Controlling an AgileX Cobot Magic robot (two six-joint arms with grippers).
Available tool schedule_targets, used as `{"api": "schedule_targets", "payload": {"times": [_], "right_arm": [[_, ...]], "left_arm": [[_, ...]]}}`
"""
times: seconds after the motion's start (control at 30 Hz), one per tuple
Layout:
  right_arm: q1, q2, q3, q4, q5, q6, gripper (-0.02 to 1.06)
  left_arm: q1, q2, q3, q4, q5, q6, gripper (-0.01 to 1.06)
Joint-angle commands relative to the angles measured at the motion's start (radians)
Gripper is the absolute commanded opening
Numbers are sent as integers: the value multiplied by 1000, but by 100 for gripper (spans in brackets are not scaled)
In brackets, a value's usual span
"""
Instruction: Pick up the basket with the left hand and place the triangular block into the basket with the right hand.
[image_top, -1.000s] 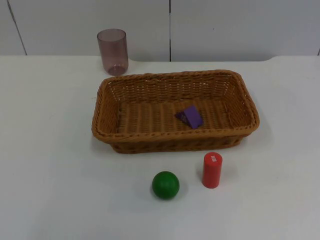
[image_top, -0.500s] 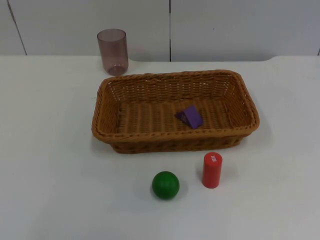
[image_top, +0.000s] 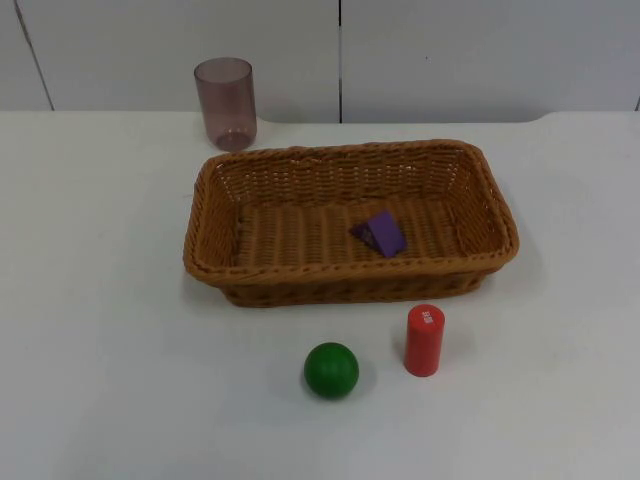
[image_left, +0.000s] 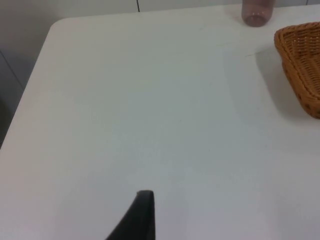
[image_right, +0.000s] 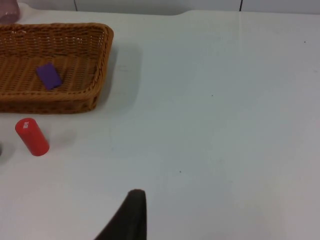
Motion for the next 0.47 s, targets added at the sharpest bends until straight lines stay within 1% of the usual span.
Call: {"api": "schedule_targets", "payload": {"times": [0.0,0.43], "right_arm": [[-2,-2,3,-7,-13,1,105],[-2,-2,3,-7,-13,13,105]], "left_arm": [[-7,-3,5,6,-7,-6,105],[-7,-3,5,6,-7,-8,105]]}}
